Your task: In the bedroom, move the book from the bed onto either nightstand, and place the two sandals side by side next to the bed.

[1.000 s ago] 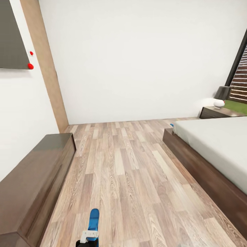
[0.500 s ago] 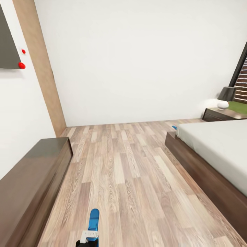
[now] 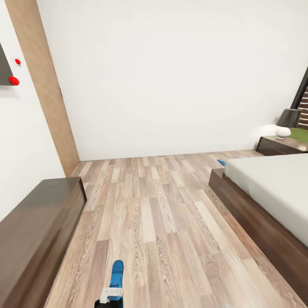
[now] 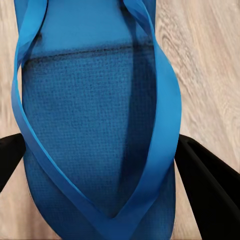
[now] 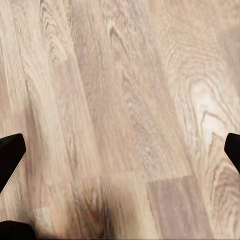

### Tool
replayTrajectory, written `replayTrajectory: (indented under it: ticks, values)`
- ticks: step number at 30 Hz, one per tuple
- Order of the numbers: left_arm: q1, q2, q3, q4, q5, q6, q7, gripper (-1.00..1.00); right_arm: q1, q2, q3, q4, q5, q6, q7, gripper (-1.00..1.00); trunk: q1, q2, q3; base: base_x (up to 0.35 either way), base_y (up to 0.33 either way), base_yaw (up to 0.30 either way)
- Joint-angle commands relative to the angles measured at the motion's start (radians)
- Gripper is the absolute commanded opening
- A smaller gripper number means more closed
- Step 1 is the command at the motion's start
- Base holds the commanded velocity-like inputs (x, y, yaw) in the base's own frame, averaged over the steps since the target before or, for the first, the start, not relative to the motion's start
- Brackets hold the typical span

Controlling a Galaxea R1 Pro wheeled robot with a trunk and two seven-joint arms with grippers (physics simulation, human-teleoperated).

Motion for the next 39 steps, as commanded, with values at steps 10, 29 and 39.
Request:
replayTrajectory:
  ticks: [10,29,39]
  values:
    - [-0.001,-0.001,-0.008,0.001,0.011,-0.003,-0.003,-1.00,-0.001,0.000,0.001,0.001,-0.004,-0.001,0.003,1.00,0.000,0.000,-0.001,0.333,0.000,0.000]
    - [-0.001,-0.006,-0.007,0.000,0.011,-0.003,-0.003,-1.00,-0.001,0.000,0.001,0.001,-0.004,-0.001,0.002,1.00,0.000,0.000,-0.001,0.333,0.000,0.000]
    - [0.000,-0.006,-0.006,0.000,0.011,-0.003,-0.003,-1.00,-0.001,0.000,0.001,0.001,-0.004,-0.001,0.002,1.00,0.000,0.000,-0.001,0.332,0.000,0.000]
